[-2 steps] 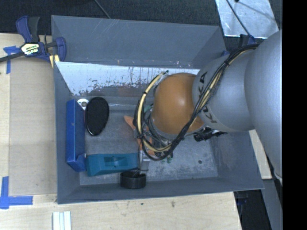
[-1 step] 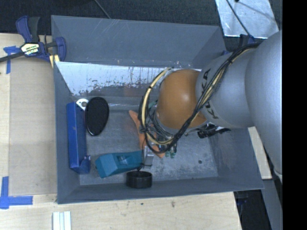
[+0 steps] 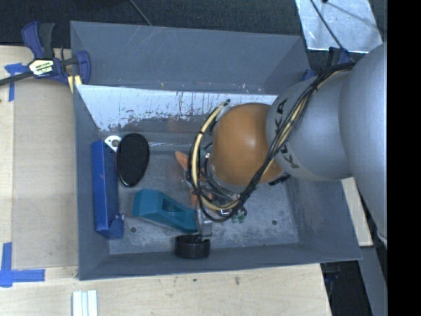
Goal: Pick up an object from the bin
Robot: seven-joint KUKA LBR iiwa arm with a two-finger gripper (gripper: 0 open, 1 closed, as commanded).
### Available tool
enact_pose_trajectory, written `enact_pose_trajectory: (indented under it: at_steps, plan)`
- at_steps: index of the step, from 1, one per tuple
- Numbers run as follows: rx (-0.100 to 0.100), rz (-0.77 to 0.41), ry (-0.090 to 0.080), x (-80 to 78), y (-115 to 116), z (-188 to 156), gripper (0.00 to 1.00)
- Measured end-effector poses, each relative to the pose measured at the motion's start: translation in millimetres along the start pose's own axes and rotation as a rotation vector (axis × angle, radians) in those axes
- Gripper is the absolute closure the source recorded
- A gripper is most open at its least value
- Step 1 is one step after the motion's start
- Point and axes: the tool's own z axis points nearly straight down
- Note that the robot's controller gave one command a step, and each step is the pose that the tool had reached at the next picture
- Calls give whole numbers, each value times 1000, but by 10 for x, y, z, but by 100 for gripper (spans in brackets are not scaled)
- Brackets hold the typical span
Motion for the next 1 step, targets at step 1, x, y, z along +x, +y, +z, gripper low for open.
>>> enact_pose_trajectory:
  at_steps: [1]
  plan:
    - [-5, 115, 5, -80, -400, -131, 0]
